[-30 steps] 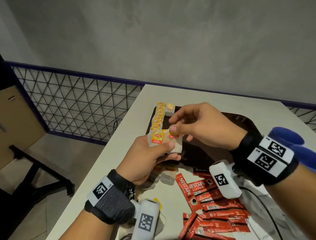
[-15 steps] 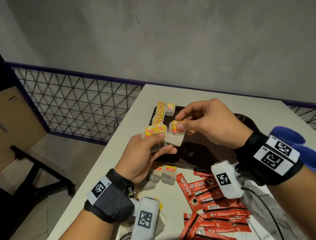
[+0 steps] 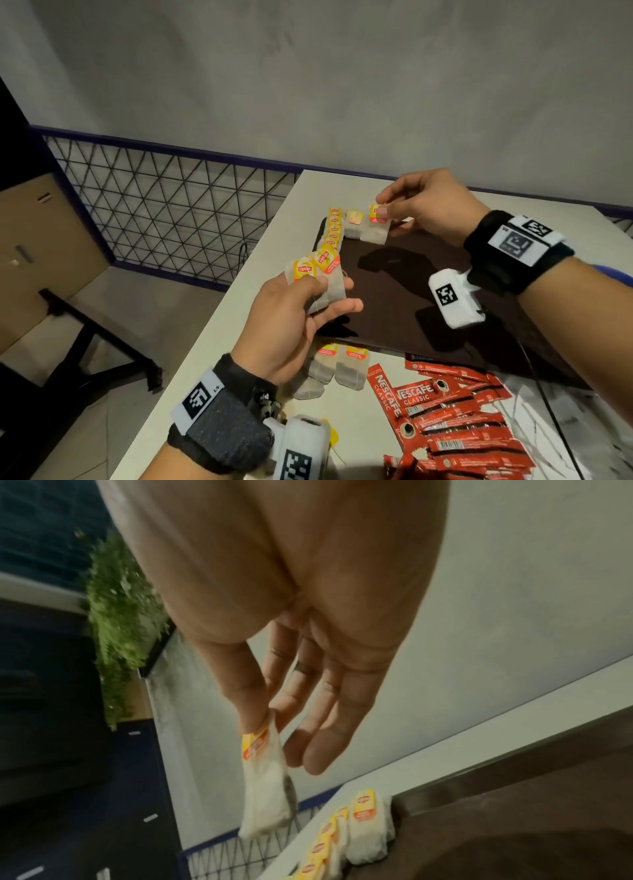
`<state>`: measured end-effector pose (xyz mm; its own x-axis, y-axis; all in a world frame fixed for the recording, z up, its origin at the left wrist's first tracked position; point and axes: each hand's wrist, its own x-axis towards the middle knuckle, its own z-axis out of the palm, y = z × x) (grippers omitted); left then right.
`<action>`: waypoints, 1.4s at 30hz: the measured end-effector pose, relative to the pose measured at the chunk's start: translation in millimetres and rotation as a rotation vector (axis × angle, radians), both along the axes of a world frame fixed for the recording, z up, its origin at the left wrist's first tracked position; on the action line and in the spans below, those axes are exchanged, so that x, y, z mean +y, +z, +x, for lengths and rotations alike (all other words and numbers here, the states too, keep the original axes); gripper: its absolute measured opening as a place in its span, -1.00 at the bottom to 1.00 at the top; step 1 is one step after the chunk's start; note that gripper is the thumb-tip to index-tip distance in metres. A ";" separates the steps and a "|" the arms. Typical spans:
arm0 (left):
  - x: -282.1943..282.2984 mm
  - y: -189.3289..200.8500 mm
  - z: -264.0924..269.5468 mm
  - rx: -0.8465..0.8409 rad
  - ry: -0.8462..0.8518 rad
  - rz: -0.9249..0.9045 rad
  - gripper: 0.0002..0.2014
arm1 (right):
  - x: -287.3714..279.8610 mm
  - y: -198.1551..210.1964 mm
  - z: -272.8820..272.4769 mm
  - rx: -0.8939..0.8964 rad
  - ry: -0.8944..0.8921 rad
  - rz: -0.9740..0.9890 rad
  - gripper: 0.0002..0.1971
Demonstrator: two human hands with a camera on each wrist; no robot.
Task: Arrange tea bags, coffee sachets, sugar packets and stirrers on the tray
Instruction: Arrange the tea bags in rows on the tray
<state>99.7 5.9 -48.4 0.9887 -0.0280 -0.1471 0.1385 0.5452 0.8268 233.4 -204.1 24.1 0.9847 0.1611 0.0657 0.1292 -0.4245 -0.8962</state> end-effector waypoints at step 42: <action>-3.7 -6.8 1.8 0.017 -0.006 0.014 -0.78 | 22.0 -76.9 116.7 0.000 -0.128 -0.349 -0.86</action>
<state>101.6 2.1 -55.2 0.9860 -0.0320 -0.1639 0.1556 0.5325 0.8320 350.1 -182.1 -52.8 0.9984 0.0496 0.0286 0.0555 -0.7175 -0.6944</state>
